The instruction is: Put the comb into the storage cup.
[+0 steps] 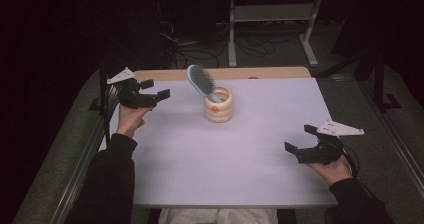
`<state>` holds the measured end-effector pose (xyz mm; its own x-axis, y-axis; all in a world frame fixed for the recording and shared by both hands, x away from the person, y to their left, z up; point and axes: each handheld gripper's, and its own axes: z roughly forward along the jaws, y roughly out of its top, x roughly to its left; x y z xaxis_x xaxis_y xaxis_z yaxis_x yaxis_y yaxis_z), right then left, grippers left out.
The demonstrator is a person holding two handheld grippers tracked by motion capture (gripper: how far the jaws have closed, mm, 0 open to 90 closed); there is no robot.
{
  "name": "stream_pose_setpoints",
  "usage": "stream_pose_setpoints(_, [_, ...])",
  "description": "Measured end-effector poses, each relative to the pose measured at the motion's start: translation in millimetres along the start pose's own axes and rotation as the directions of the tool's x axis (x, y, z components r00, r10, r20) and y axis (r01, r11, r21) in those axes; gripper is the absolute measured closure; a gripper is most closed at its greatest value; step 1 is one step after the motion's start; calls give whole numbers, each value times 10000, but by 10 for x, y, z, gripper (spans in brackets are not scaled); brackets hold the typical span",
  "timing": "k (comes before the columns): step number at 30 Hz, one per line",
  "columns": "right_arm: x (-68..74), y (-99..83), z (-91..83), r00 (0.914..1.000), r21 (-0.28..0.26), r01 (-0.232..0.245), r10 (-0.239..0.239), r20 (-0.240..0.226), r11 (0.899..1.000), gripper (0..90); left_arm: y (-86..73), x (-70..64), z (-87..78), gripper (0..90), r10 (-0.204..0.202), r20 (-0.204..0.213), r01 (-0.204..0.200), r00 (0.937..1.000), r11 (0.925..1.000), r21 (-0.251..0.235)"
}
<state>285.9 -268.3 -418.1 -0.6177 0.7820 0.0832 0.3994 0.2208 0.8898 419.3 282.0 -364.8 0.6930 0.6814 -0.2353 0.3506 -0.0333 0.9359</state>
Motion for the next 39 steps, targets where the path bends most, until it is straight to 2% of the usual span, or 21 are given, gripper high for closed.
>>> stream_pose_setpoints(5, [4, -3, 8, 10000, 60, 19, -19, 9, 10000, 0, -43, -2, -60, 0, 143, 5, -143, 9999, 9999, 90])
stream_pose_setpoints(9, [2, -6, 10, 10000, 79, 0, 0, 21, 10000, 0, -85, 7, -116, 0, 11, 66, -11, 10000, 10000, -11])
stream_pose_setpoints(16, [14, -8, 26, 10000, 184, 19, -19, -4, 9998, 0, -156, 16, -231, 0, 101, 56, -101, 9999, 9999, 1])
stream_pose_setpoints(22, [15, -12, 30, 10000, 215, 48, -48, 2, 9998, 0, -212, 46, -310, 0, -7, 201, 8, 9998, 10000, -57])
stream_pose_setpoints(30, [32, -11, 43, 9999, 270, 109, -108, -42, 9996, 0, -310, 68, -420, 0, 9, 77, -9, 10000, 10000, -81])
stream_pose_setpoints(36, [34, -14, 42, 9999, 277, 108, -107, -43, 9996, 0, -424, 112, -511, 0, -251, 82, 252, 9997, 9994, -234])
stream_pose_setpoints(39, [40, -17, 52, 9999, 334, 127, -126, -57, 9994, 0, -459, 127, -575, 0, -195, -22, 195, 9998, 9994, -291])
